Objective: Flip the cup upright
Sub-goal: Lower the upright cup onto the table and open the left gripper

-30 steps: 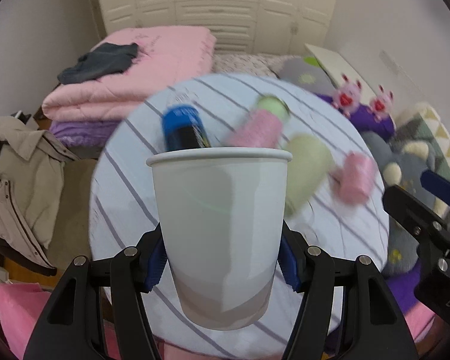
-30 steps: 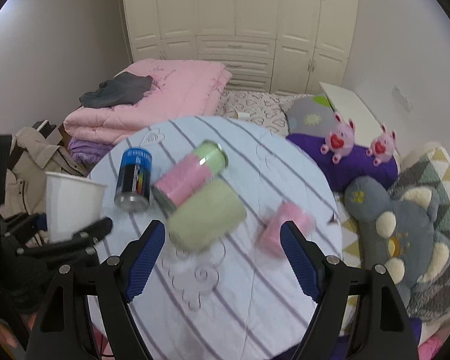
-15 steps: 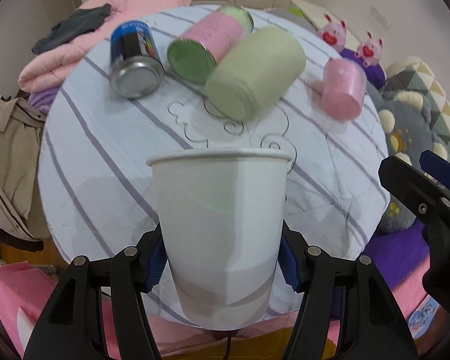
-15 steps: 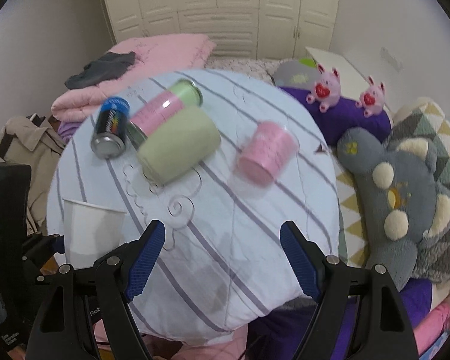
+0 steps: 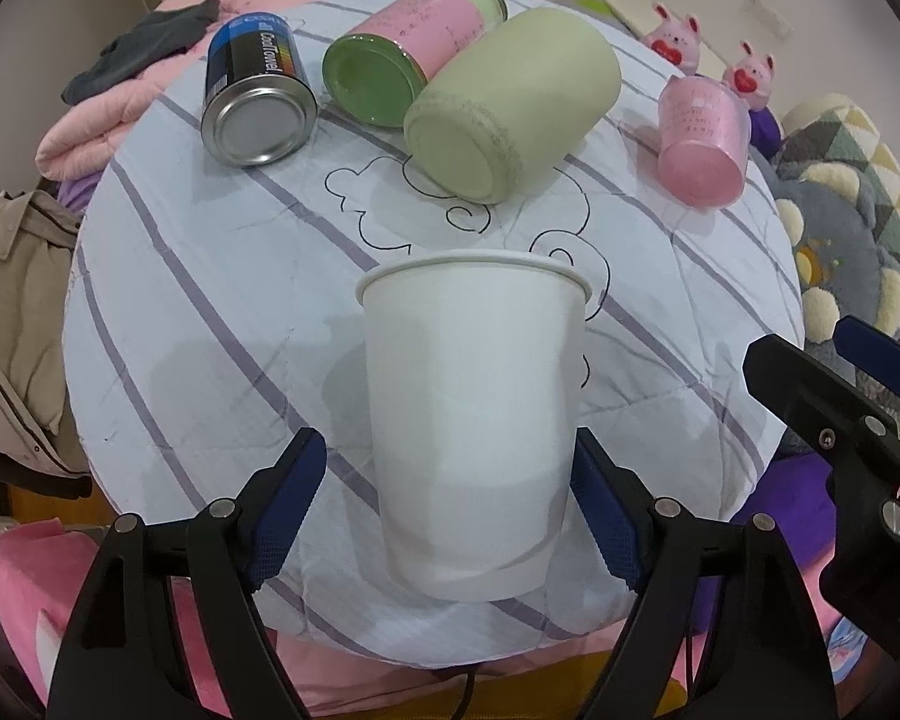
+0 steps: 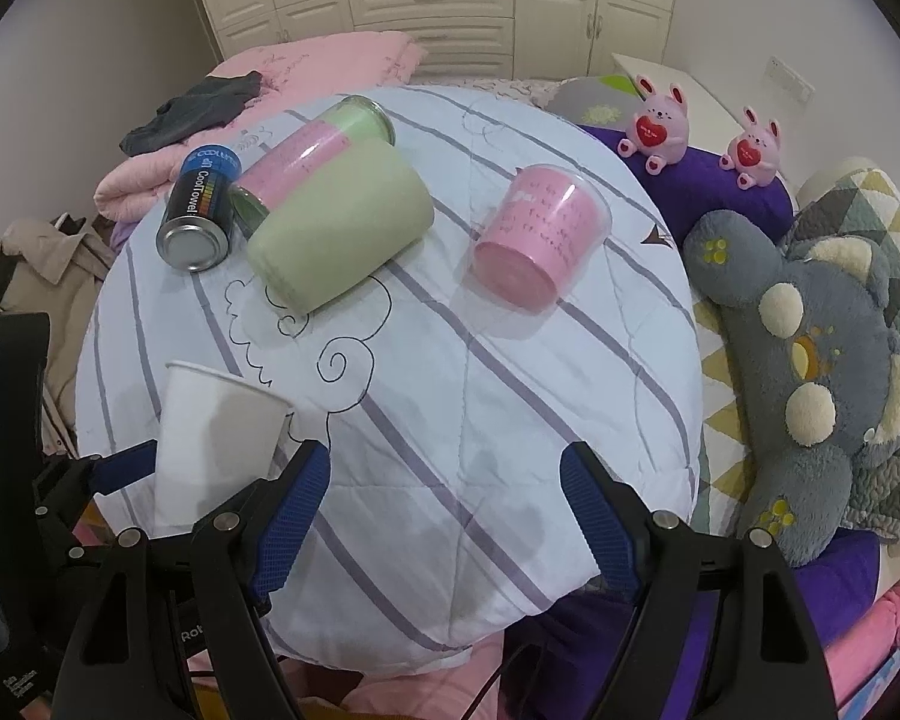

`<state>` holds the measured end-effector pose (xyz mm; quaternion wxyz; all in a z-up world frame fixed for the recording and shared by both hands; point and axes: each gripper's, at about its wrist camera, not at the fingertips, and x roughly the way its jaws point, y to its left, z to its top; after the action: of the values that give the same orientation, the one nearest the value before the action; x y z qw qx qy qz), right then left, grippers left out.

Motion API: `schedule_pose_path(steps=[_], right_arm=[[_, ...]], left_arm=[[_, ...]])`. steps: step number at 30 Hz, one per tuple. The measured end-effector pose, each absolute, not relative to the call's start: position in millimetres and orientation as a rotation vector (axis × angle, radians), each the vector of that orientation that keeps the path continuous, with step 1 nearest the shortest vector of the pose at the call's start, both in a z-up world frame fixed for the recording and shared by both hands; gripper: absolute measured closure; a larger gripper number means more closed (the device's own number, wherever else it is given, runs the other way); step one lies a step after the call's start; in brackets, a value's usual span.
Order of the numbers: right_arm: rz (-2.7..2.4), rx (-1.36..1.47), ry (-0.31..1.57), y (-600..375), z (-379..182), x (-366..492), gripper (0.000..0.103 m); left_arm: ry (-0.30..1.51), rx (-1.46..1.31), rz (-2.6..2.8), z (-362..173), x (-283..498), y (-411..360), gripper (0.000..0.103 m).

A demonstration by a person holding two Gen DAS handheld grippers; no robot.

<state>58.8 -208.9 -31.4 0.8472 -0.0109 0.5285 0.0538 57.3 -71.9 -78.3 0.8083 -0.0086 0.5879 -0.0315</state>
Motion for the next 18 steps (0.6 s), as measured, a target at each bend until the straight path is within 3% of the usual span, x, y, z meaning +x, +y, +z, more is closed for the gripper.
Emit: schedule_pose_path(steps=[18], right_arm=[[0.088,-0.006,1.091,-203.7,-14.5,46.9,0.022]], left_arm=[[1.161,0.024,-0.109,-45.5,42.7,-61.3,0.017]])
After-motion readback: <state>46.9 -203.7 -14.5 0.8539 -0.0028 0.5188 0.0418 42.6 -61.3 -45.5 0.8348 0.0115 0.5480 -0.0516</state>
